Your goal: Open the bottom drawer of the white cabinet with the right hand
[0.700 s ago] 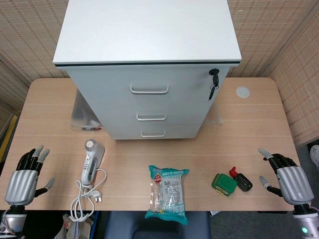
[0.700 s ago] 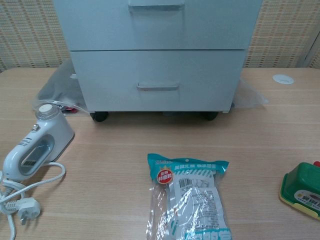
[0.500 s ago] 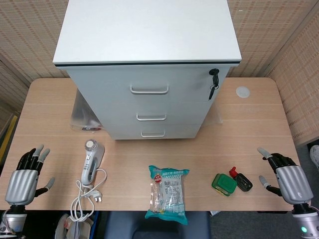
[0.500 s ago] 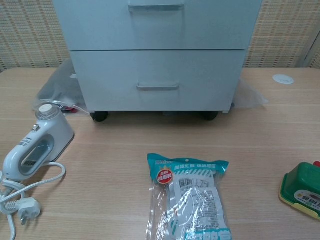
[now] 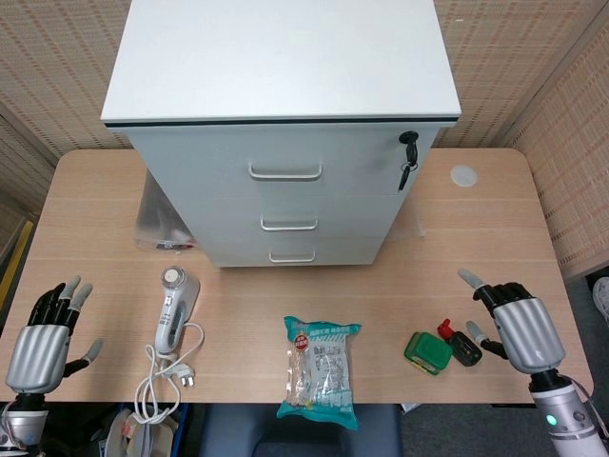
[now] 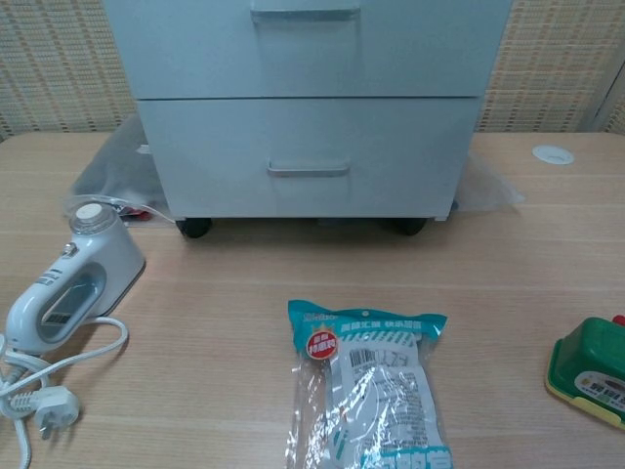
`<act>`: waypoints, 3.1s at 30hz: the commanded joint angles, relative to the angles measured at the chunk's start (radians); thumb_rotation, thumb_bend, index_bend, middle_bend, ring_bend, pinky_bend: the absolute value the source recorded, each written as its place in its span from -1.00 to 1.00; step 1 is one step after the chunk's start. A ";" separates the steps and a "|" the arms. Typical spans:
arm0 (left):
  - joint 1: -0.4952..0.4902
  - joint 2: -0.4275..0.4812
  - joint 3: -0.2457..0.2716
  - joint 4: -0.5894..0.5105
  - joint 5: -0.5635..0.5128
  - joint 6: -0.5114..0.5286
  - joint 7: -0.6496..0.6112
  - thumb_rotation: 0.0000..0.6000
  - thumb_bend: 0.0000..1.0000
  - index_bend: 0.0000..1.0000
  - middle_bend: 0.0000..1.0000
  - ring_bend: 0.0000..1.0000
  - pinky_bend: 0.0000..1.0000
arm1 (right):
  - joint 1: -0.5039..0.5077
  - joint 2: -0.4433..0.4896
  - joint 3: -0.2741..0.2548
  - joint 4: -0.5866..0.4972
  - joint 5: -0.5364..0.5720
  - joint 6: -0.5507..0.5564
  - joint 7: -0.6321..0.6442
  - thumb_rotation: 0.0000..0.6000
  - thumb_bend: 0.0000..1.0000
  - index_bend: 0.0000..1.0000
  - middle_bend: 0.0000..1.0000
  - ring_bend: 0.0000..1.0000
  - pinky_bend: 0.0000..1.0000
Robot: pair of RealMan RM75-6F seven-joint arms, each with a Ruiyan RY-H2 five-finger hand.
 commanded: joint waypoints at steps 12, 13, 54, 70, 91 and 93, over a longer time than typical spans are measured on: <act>0.006 0.001 0.004 0.011 -0.001 0.003 -0.013 1.00 -0.50 -0.84 -1.00 -1.00 -0.81 | 0.290 -0.100 0.127 -0.132 0.258 -0.391 -0.254 1.00 -0.47 -0.82 0.76 0.94 0.60; 0.007 0.001 0.004 0.012 -0.001 0.004 -0.015 1.00 -0.50 -0.84 -1.00 -1.00 -0.81 | 0.314 -0.112 0.136 -0.133 0.298 -0.416 -0.284 1.00 -0.46 -0.83 0.77 0.96 0.61; 0.007 -0.001 0.006 0.026 -0.014 -0.014 -0.017 1.00 -0.50 -0.83 -1.00 -1.00 -0.81 | 0.803 -0.403 0.128 0.035 0.945 -0.467 -0.656 1.00 -0.41 -0.84 0.81 1.00 0.61; 0.008 -0.002 0.007 0.026 -0.021 -0.017 -0.010 1.00 -0.50 -0.82 -1.00 -1.00 -0.81 | 0.866 -0.418 0.070 0.040 0.974 -0.461 -0.652 1.00 -0.41 -0.84 0.81 1.00 0.61; 0.003 -0.019 0.010 0.053 -0.023 -0.030 -0.025 1.00 -0.50 -0.82 -1.00 -1.00 -0.81 | 0.850 -0.378 -0.044 -0.159 0.879 -0.323 -0.737 1.00 -0.41 -0.84 0.81 1.00 0.61; 0.002 -0.019 0.010 0.053 -0.022 -0.030 -0.025 1.00 -0.50 -0.82 -1.00 -1.00 -0.81 | 0.849 -0.377 -0.053 -0.172 0.873 -0.314 -0.746 1.00 -0.41 -0.84 0.81 1.00 0.61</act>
